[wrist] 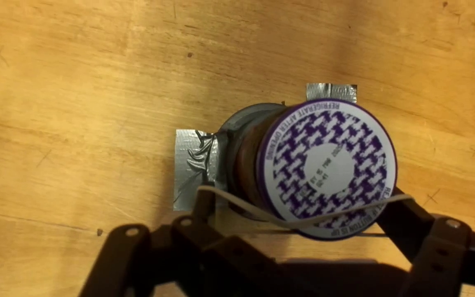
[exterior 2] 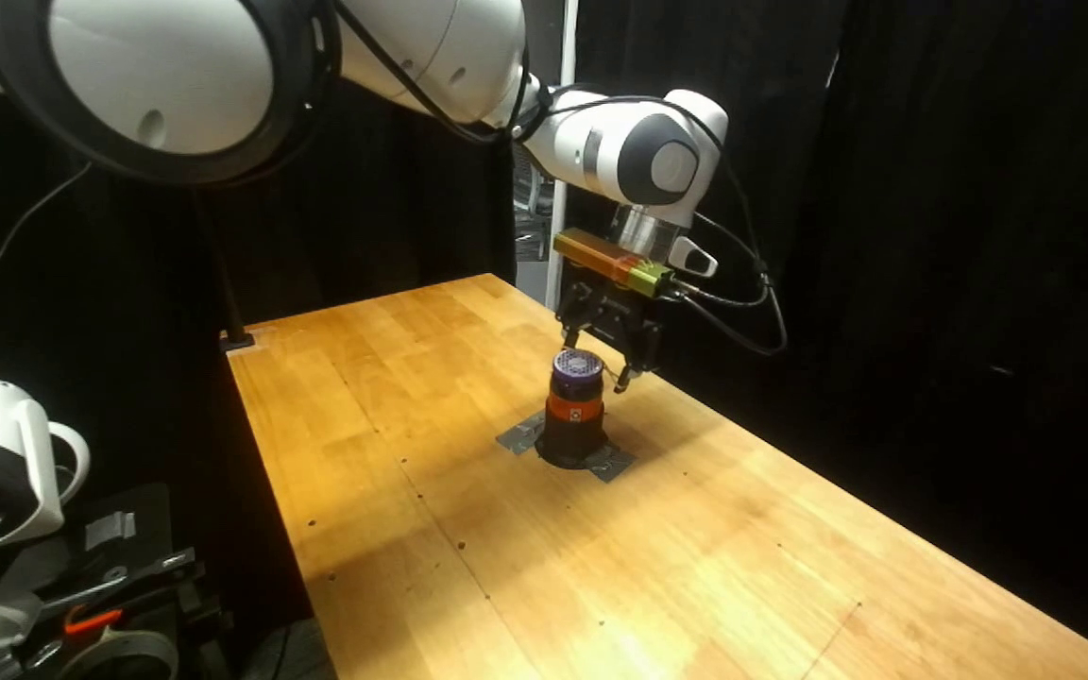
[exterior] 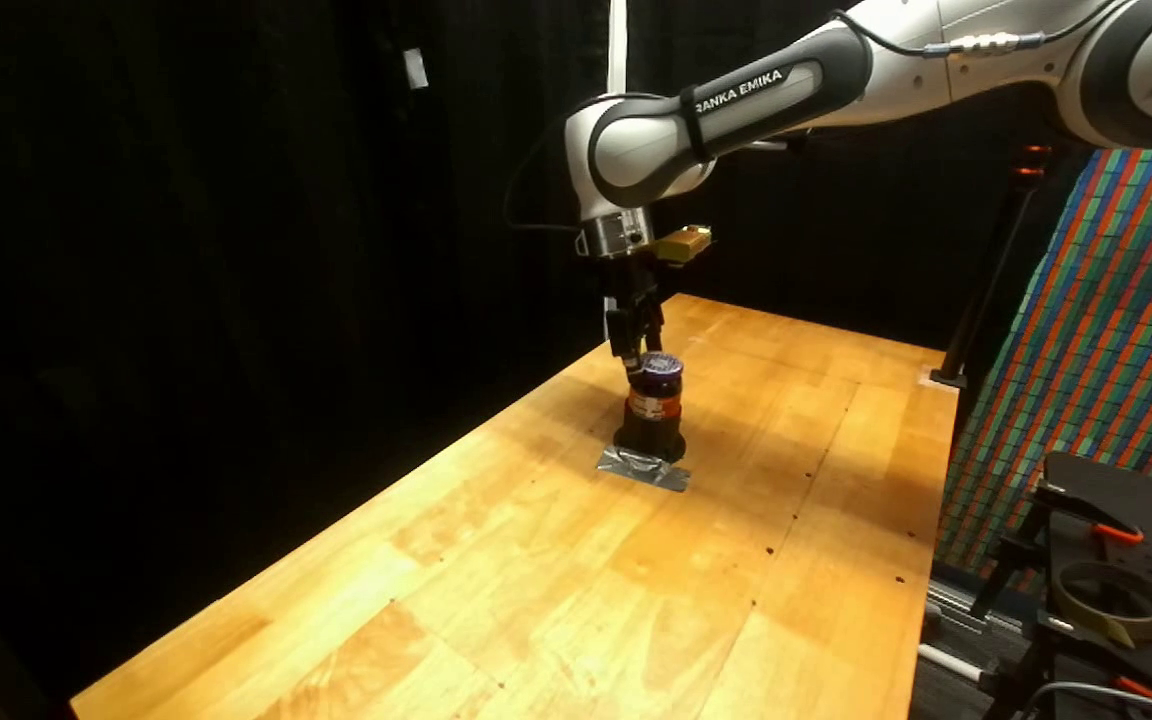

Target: Put the rubber band around the base of the cup

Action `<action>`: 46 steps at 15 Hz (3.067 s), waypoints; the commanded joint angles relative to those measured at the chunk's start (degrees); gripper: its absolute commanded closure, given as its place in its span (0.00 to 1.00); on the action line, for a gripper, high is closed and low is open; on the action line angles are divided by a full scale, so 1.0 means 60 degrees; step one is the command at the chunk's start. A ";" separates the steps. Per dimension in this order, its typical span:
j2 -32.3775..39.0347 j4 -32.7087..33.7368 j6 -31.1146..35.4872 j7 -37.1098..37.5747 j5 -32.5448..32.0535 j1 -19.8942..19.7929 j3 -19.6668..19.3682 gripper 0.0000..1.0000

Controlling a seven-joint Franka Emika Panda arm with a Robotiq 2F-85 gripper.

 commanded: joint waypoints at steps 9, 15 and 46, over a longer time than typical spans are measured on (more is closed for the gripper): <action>-0.1249 -0.1775 0.0000 -0.0289 0.0127 -0.0339 -0.0008 0.00; -0.1748 -0.2754 0.0396 -0.0268 0.0097 -0.0354 -0.0027 0.00; -0.4239 -0.8092 0.6701 0.0010 -0.0565 -0.0271 -0.0295 0.92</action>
